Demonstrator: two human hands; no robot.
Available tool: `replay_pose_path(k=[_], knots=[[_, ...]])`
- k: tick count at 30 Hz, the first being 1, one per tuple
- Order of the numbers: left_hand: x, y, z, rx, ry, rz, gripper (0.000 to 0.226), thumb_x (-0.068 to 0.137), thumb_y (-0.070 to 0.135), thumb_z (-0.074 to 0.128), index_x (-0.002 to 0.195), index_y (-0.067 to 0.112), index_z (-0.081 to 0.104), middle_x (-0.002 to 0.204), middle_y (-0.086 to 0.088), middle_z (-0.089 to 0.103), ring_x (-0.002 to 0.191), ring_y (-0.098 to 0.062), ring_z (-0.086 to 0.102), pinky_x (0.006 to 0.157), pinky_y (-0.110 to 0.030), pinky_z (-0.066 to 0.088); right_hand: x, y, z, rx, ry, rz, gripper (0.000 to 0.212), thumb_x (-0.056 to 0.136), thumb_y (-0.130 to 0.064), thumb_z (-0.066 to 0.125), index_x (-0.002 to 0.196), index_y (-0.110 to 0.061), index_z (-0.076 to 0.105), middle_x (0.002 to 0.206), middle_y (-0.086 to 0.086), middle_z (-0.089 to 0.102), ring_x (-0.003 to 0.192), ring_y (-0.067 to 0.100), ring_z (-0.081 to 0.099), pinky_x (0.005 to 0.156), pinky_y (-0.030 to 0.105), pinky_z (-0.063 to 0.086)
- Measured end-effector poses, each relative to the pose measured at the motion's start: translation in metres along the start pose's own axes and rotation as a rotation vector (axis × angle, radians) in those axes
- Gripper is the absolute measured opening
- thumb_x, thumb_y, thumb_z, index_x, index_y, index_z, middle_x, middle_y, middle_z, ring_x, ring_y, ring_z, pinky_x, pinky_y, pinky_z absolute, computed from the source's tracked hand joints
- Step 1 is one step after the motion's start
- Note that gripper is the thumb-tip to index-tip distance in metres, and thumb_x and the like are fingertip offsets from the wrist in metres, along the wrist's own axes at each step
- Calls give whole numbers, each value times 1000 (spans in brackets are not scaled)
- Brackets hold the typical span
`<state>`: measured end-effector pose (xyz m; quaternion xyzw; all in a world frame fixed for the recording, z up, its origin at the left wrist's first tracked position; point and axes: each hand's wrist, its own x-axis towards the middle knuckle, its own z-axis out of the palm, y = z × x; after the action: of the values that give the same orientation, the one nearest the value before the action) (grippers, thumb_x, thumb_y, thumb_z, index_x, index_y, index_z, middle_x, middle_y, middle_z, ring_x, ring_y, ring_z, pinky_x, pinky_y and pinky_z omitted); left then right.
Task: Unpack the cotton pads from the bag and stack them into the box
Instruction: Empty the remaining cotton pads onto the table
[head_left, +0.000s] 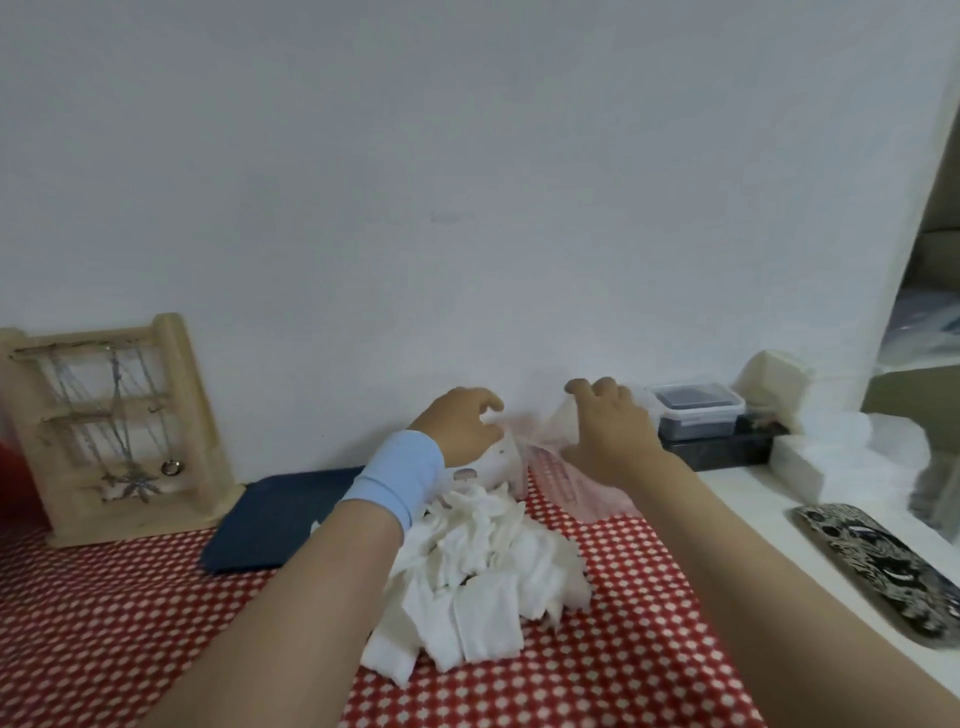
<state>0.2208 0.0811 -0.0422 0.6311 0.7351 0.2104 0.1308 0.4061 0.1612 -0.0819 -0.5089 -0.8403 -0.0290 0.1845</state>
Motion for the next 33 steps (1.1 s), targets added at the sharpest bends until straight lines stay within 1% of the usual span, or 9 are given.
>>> replay_pose_path(k=[2,5,9,13,16,22,25,29,33], knots=[[1,-7,1,93,-80,-74,42,100,29,58,142,24,53,147,-2,50,132,-22,51,108,-33,40,3,-4,8,10,8,-96,47,90,-19,65,134,-28,50,129,4,53,116,25,52,95,39,47],[0,-16,2,197,-197,-153,45,100,32,55,145,27,51,152,1,46,137,-21,47,112,-35,38,4,-13,14,-33,-371,-112,46,94,-1,46,131,-23,63,135,1,59,121,24,58,102,38,49],[-2,-24,-1,240,-291,-160,46,102,36,54,146,25,51,154,3,46,140,-20,45,117,-35,33,13,-13,25,-225,-624,-37,39,95,-8,45,132,-9,56,138,4,56,126,29,54,105,39,45],[0,-34,-12,208,-265,-150,42,103,32,52,145,24,53,153,2,47,139,-20,45,115,-34,33,25,-27,10,-78,-411,-32,18,95,-6,48,104,-6,63,110,11,65,102,29,65,84,33,53],[4,-42,-18,225,-236,-154,40,104,30,49,144,23,53,153,0,47,137,-21,47,114,-33,36,32,-49,-2,76,-155,-59,30,88,1,48,109,-8,68,109,9,68,95,27,66,81,34,56],[6,-59,-24,322,-232,-188,48,103,24,53,150,20,46,156,-3,44,138,-23,47,109,-31,38,44,-75,9,45,-397,-238,47,94,-24,64,140,-25,55,142,-2,53,131,21,49,108,36,43],[7,-66,-24,394,-255,-178,54,99,24,61,151,20,46,154,-2,45,136,-23,49,107,-30,41,47,-81,24,-95,-399,-289,59,85,-46,74,137,-26,56,131,-1,57,121,21,56,99,36,47],[16,-68,-17,453,-272,-135,68,91,21,73,152,20,44,151,-3,47,133,-24,51,107,-34,44,51,-93,36,-290,-218,-384,63,77,-68,68,118,-21,62,106,0,63,94,21,65,72,31,46],[26,-72,-12,491,-263,-126,69,85,19,79,147,19,50,139,-4,56,122,-27,59,101,-37,51,54,-106,40,-334,-185,-475,51,79,-63,65,106,-19,65,93,-1,59,82,23,62,65,31,40]])
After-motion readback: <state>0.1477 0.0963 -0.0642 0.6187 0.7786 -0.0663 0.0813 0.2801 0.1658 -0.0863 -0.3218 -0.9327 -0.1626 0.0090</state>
